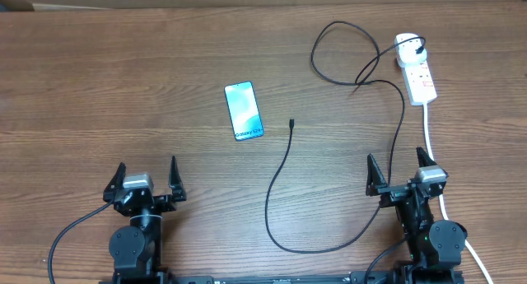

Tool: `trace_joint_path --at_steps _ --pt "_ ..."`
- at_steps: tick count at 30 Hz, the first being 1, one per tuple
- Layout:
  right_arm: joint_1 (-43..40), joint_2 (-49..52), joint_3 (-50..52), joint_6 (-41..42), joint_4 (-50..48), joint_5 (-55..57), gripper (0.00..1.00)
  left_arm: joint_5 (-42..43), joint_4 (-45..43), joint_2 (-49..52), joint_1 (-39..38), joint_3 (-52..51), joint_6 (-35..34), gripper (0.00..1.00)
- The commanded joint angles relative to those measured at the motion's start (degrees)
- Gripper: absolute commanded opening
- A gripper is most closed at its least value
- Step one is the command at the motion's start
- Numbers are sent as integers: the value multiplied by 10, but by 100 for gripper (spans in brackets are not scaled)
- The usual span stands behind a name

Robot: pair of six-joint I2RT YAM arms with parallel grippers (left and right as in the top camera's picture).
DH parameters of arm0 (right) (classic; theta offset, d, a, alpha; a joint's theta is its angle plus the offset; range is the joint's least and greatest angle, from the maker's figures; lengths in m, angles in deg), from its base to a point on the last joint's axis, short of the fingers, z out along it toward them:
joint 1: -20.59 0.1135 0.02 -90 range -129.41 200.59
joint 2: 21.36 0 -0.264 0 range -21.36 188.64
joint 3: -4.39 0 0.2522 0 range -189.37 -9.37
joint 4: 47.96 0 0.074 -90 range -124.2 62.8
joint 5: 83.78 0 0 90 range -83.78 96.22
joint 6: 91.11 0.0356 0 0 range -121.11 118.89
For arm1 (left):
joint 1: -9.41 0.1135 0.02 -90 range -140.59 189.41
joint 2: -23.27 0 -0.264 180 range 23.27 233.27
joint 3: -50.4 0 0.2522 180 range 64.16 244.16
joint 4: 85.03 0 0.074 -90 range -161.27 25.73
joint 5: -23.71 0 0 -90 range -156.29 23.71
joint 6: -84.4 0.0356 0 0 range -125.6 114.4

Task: Plug charger to phone and switch on socket

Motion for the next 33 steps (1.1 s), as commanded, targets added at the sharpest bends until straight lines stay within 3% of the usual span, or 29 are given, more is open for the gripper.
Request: trace_joint_path --at_steps 1,11,15,18,25,29,33 --pt "-3 -6 6 0 -3 4 100 7 -1 -7 -8 -2 0 99" --pt "-3 -6 6 -1 -3 4 100 13 -9 -7 -8 -2 -10 100" --pt "-3 -6 6 -1 -3 4 100 160 -33 -7 -8 -2 -142 100" --pt "-3 -6 6 -1 -3 4 100 215 -54 -7 -8 -2 -200 100" --pt "-3 -6 6 -1 -3 4 100 303 -177 -7 -8 -2 -242 100" --pt "-3 -6 6 -1 -3 4 100 275 -251 -7 -7 5 -241 100" --pt "-3 -6 6 -1 -3 4 100 230 -266 -5 -7 53 -240 100"
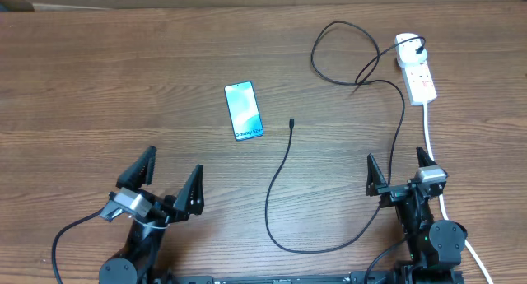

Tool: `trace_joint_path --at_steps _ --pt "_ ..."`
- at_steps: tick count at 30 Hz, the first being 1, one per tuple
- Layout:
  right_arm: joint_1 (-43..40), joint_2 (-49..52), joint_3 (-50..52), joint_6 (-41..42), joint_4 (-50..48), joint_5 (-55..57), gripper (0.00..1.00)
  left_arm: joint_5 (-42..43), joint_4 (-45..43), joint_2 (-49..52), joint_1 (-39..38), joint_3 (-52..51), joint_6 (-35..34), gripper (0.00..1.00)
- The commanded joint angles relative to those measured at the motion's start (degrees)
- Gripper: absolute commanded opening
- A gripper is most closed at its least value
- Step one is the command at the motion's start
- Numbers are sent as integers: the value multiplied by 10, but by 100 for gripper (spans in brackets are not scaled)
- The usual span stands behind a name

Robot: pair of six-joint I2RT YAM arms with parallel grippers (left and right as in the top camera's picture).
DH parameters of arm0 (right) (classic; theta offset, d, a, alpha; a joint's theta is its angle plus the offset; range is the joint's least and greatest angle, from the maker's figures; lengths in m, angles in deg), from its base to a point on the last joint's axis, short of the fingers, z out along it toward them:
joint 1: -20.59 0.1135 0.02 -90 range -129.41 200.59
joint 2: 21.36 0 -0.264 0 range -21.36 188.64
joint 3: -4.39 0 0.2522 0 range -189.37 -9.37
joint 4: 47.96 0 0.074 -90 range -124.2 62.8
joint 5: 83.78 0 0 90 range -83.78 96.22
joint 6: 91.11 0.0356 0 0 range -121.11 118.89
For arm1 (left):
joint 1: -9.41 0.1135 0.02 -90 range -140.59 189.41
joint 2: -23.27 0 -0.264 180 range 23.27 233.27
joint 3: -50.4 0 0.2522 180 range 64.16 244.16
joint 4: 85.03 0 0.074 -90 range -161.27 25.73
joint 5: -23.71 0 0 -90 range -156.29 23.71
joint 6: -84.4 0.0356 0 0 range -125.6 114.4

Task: Plug charger to phone and switch on socket
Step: 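Move the left gripper forward over the smartphone and lower onto it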

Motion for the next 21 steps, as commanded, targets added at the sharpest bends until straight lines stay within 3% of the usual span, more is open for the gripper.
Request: trace_joint_path --at_steps 1,5,10,13,17,21 --pt "-3 -6 6 -1 -3 4 100 -30 3 -1 -3 69 -5 100" --pt "-3 -6 6 -1 -3 4 100 -30 84 45 -3 176 40 100" --pt "-3 -6 6 -1 -3 4 100 -68 407 203 -3 398 67 100" --pt "-3 -6 6 -1 -3 4 100 -10 513 299 -3 497 66 100" --pt "-3 -6 6 0 -3 4 100 112 550 384 -3 557 64 100" --pt "-3 -6 6 -1 -3 4 100 119 548 449 -3 588 61 100"
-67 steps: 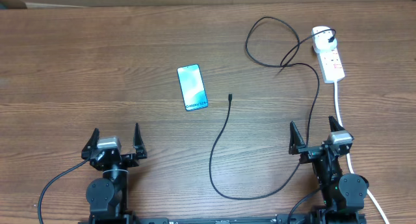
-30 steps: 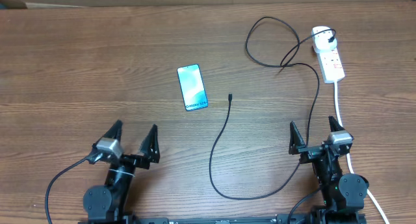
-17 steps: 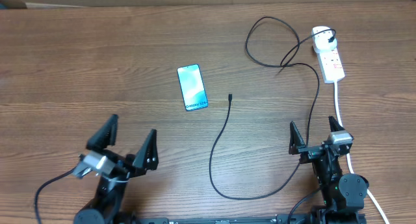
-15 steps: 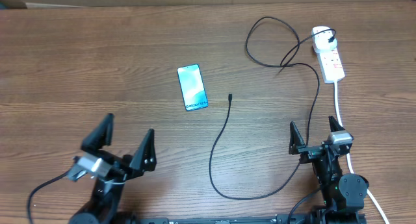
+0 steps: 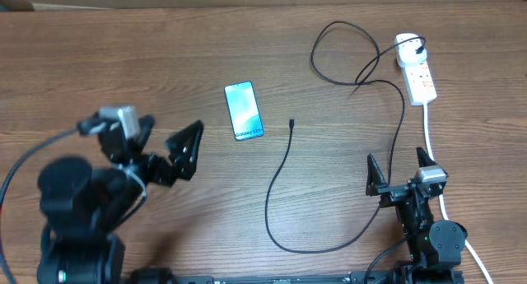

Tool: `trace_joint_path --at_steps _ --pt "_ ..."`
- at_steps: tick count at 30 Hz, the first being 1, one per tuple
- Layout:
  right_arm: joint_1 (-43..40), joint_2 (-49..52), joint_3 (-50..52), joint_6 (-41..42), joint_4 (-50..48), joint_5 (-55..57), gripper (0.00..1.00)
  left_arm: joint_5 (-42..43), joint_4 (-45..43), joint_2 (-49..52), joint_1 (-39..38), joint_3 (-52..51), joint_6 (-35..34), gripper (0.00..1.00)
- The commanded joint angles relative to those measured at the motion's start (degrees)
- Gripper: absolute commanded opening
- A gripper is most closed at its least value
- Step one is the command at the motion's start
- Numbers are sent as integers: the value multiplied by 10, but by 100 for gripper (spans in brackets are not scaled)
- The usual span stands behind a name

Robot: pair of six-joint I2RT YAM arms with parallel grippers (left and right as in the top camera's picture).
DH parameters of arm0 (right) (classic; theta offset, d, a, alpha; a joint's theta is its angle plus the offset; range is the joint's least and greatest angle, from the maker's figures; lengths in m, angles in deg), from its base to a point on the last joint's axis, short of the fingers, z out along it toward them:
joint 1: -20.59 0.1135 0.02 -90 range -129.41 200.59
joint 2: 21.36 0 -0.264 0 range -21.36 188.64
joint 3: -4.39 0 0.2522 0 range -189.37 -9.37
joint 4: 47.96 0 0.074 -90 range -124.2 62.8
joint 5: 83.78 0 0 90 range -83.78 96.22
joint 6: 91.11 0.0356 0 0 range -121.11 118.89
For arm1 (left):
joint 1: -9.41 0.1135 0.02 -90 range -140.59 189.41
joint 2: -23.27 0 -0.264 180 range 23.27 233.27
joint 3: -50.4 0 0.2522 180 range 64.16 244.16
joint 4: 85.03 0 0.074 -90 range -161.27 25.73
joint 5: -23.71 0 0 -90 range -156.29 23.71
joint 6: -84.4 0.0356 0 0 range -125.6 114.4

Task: Plug charger to phone and switch on socket
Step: 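Move the left gripper forward over the smartphone and lower onto it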

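Observation:
The phone [image 5: 244, 111] lies face up with its screen lit, left of the table's middle. A black charger cable [image 5: 284, 165] curves across the wood, and its free plug end [image 5: 291, 122] rests just right of the phone. The cable's other end loops up to the charger [image 5: 409, 44] seated in the white socket strip [image 5: 420, 75] at the far right. My left gripper [image 5: 167, 144] is open, raised above the table, left of and nearer than the phone. By the front edge my right gripper [image 5: 398, 170] is open, with the cable passing to its left.
The strip's white lead [image 5: 430, 132] runs down the right side, past my right gripper. A cardboard edge shows at the far left corner.
My left arm has risen and moved away from the front edge towards the phone, its gripper still open. The right arm, phone and cable have not moved.
Both grippers stood open and upright at the front edge. Then the left gripper was tilted and slightly forward. Now it is lifted, open, near the phone's left side. Phone, cable, strip and right arm are unchanged throughout.

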Motion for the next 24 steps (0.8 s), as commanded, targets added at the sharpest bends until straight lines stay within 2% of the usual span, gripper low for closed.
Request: trace_joint_path --at_steps 1,4,7,8,9,12,14,16,19,24 --pt "-3 -6 6 -1 -3 4 100 50 7 57 -1 47 -2 100" --pt "-3 -6 6 -1 -3 4 100 24 62 127 -4 113 -39 100" --pt "-3 -6 6 -1 -3 4 100 -30 218 232 -12 239 -32 100" --pt "-3 -6 6 -1 -3 4 100 -71 312 298 -24 322 -1 100" --pt "-3 -6 6 -1 -3 4 100 -91 358 335 -33 368 10 100" --pt "-3 -6 6 -1 -3 4 100 -61 443 426 -58 479 10 100" --pt "-3 -6 6 0 -3 4 100 2 462 465 -66 513 11 100" --pt "-3 -6 6 -1 -3 4 100 21 426 496 -86 515 -7 100" --pt "-3 -6 6 -1 -3 4 100 -50 413 524 -118 516 -73 100" --pt "-3 -6 6 -1 -3 4 100 -226 416 577 -190 517 -155 100"
